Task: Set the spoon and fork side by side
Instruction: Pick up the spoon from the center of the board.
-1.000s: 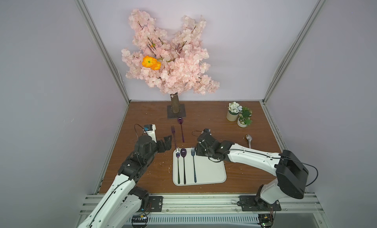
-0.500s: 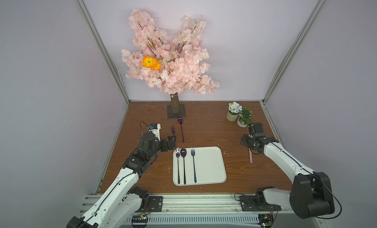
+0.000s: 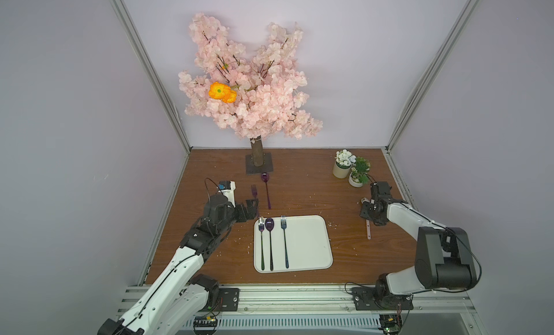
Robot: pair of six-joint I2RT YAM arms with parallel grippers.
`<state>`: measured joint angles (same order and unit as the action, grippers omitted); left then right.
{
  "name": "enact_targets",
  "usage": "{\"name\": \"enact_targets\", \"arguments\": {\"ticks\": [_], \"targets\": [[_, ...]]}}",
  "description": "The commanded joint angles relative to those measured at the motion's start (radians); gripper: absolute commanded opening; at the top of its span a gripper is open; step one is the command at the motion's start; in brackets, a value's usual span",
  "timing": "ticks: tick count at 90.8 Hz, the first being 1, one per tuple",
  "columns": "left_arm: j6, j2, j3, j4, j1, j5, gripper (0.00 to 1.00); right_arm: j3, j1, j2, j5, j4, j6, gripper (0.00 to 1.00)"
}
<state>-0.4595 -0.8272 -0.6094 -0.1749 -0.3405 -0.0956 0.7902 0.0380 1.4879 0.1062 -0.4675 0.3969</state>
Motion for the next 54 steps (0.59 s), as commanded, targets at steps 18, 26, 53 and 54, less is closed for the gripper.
{"name": "enact_targets", "arguments": {"ticks": [18, 26, 53, 54], "targets": [[-0.020, 0.012, -0.003, 0.010, 0.003, 0.025, 1.00, 0.049, 0.007, 0.093, 0.037, 0.063, -0.067, 0.36], [-0.026, 0.007, -0.001, 0.015, 0.003, 0.016, 1.00, 0.052, 0.011, 0.106, 0.044, 0.069, -0.066, 0.34], [-0.046, 0.007, 0.020, 0.057, 0.003, -0.040, 1.00, 0.037, 0.011, 0.114, 0.003, 0.090, -0.070, 0.06], [-0.046, 0.007, 0.022, 0.058, 0.003, -0.043, 1.00, 0.035, 0.011, 0.110, 0.001, 0.089, -0.070, 0.05]]}}
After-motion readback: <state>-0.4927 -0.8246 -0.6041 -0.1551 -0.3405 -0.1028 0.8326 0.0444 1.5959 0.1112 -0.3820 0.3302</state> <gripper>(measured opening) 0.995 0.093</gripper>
